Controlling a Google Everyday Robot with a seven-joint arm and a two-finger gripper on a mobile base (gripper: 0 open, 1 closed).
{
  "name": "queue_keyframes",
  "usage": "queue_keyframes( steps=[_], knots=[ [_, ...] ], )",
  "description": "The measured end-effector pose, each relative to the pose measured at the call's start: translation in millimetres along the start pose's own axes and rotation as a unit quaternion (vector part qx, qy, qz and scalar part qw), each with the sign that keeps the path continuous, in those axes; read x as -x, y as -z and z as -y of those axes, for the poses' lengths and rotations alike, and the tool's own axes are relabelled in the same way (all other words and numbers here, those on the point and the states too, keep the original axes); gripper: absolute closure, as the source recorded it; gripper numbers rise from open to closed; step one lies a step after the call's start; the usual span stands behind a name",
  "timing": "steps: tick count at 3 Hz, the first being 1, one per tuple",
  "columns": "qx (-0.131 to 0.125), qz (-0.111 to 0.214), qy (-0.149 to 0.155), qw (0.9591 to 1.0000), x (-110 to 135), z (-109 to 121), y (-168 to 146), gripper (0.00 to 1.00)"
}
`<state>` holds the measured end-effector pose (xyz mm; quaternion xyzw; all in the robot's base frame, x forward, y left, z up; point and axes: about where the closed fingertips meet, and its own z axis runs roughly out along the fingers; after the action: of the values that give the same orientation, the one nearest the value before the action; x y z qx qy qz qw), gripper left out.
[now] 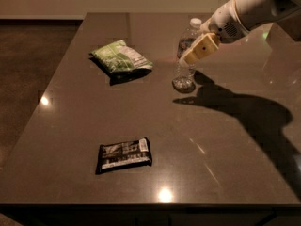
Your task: Move water bottle near rxbar chocolate
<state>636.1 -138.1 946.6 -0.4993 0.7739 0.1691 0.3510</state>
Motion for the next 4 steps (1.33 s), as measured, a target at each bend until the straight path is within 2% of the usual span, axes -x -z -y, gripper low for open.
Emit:
queue_keyframes(
  steps=[2, 3, 4],
  knots=[
    [0.01, 0.031, -0.002, 0.9995, 11, -9, 9, 0.62],
    [0.028, 0.05, 0.002, 0.9983, 14, -31, 23, 0.85],
    [0.056, 0.068, 0.013, 0.996, 17, -64, 39, 1.0]
  ],
)
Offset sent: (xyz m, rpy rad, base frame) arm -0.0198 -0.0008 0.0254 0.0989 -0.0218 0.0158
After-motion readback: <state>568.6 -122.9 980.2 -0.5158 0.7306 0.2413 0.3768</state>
